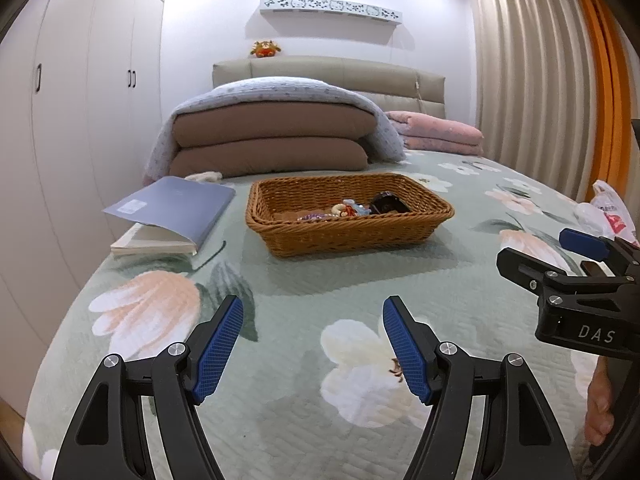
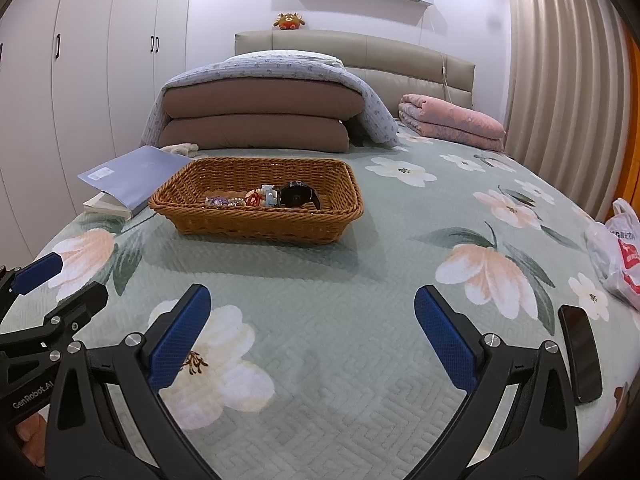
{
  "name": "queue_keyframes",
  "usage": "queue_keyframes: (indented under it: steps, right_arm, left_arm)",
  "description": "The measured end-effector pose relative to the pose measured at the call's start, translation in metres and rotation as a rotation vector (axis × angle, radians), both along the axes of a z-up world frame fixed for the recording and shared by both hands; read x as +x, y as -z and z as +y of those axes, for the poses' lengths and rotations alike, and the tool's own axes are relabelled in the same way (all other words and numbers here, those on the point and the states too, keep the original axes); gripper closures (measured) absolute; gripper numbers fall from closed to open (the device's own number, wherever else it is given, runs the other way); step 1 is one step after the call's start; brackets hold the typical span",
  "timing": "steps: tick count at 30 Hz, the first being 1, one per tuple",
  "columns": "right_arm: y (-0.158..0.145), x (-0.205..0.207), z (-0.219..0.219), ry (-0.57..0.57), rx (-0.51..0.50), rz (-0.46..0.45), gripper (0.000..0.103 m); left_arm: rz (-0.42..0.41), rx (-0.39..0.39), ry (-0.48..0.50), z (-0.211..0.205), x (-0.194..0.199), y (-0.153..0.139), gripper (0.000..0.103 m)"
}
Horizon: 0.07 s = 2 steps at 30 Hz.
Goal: Organize jewelry
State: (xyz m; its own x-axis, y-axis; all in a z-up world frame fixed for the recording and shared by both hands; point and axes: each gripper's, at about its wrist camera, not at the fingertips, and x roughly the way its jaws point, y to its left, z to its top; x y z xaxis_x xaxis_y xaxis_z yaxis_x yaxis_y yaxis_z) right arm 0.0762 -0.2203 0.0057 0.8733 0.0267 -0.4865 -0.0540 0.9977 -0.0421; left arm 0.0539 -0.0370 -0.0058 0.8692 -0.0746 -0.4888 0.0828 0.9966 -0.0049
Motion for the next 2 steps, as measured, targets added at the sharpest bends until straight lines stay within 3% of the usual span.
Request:
queue_keyframes:
  steps: [2]
  right_arm:
    - [-0.0001, -0.0001, 0.0000, 0.001, 0.000, -0.002, 0.000]
  left_arm:
    - [0.009, -0.006, 0.018, 0.0003, 0.0010, 0.0004, 0.029]
